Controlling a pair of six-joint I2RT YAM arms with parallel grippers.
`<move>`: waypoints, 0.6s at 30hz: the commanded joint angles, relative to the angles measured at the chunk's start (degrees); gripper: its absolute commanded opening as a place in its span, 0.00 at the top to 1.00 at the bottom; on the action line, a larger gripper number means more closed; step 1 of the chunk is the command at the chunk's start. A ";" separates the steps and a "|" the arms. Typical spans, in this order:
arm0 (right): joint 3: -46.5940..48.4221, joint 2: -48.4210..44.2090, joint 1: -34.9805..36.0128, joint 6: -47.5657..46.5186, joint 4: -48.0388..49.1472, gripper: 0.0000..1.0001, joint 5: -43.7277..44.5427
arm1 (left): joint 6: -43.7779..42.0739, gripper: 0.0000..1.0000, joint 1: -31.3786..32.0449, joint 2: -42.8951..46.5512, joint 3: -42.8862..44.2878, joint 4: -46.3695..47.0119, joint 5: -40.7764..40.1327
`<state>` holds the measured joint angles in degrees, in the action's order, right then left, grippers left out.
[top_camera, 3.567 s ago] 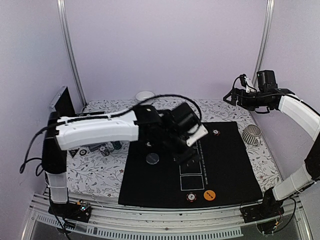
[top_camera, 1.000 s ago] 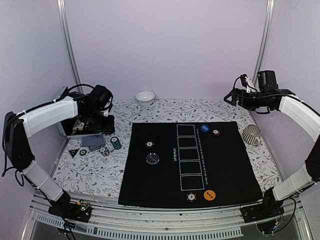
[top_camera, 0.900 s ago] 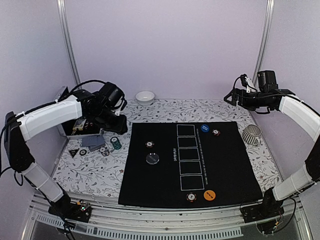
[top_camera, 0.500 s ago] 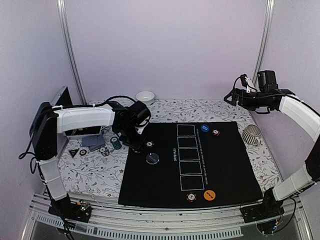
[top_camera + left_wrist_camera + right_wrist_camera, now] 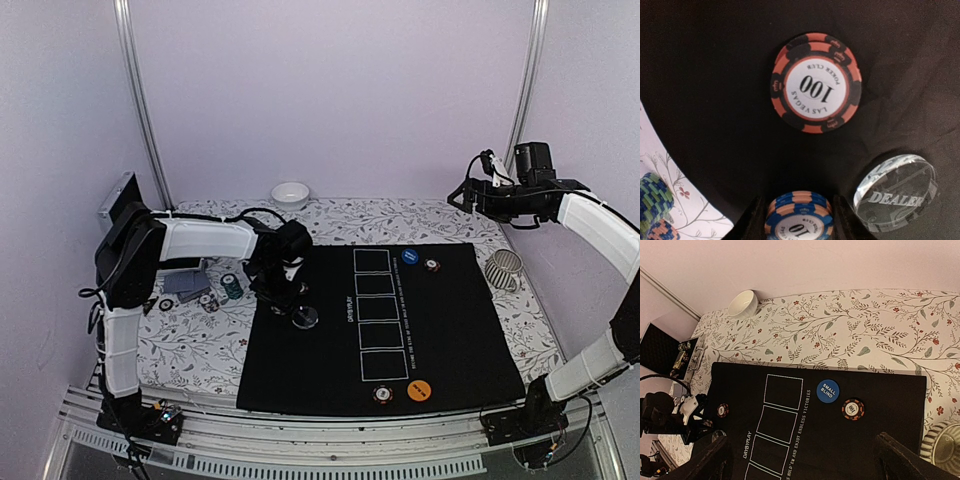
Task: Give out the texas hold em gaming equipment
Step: Place the pile of poker chips at the dealer area.
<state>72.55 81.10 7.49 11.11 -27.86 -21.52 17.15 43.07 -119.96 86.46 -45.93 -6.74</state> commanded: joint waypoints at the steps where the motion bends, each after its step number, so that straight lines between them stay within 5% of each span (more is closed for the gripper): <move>1: -0.54 -0.51 -0.09 -0.57 0.82 0.01 0.21 | 0.34 1.00 -1.18 -0.16 -0.44 1.99 0.22; 4: -0.56 -0.52 -0.12 -0.57 0.79 0.01 0.16 | 0.34 0.97 -1.48 -0.80 -0.69 2.24 0.84; 13: -0.37 -0.78 -0.12 -0.59 0.79 0.01 0.20 | 0.30 0.57 -1.85 -0.89 -0.70 2.32 1.45; 18: -0.22 -0.91 -0.15 -0.53 0.79 0.01 -0.10 | 0.35 0.43 -1.85 0.16 1.81 0.25 0.45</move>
<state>72.55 81.10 7.49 11.09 -27.88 -21.54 17.37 41.71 -120.55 86.32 -44.49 -5.82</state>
